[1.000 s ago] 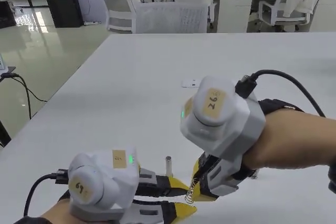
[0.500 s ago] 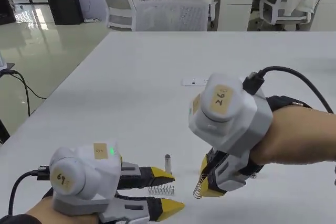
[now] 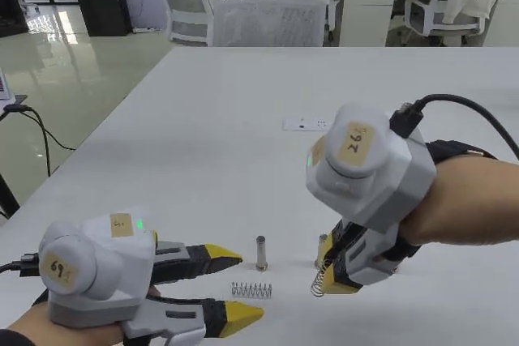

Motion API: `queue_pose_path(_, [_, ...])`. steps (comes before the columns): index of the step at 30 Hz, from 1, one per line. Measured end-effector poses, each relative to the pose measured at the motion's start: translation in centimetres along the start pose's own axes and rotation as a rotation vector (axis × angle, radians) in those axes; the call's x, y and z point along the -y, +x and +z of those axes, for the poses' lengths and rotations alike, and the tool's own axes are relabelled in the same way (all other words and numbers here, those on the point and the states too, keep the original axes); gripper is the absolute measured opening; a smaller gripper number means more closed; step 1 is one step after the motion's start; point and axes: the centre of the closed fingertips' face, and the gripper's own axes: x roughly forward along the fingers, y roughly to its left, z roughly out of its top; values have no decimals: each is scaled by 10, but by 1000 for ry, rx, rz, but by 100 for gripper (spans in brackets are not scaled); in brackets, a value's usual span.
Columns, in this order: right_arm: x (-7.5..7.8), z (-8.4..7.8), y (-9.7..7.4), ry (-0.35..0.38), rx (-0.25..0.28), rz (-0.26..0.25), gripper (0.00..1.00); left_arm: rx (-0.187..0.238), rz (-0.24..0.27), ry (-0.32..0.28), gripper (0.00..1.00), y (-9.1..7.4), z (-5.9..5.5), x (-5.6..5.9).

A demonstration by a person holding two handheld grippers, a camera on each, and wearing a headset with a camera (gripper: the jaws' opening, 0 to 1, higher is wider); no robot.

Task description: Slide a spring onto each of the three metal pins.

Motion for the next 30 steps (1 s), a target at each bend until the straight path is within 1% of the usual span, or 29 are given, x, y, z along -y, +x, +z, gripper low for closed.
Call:
queue_pose_path(5, [3, -2, -3, 6, 1, -5, 8, 22, 36, -31, 36, -3, 0, -5])
queue_pose_path(7, [6, -3, -5, 11, 0, -11, 8, 30, 47, -43, 37, -4, -2, -7])
queue_pose_path(12, [11, -7, -9, 20, -3, -21, 8, 35, 64, -68, 38, -4, -8, -8])
queue_pose_path(16, [19, -11, -13, 31, -6, -34, 8, 34, 67, -78, 40, -3, -10, -6])
queue_pose_path(19, [28, -15, -17, 35, -19, -55, 8, 28, 65, -82, 42, -2, -13, -4])
queue_pose_path(23, [39, -16, -22, 43, -25, -73, 8, 24, 62, -84, 43, 0, -13, -2])
queue_pose_path(30, [56, -19, -21, 28, -66, -100, 8, 13, 60, -92, 46, 1, -17, 0])
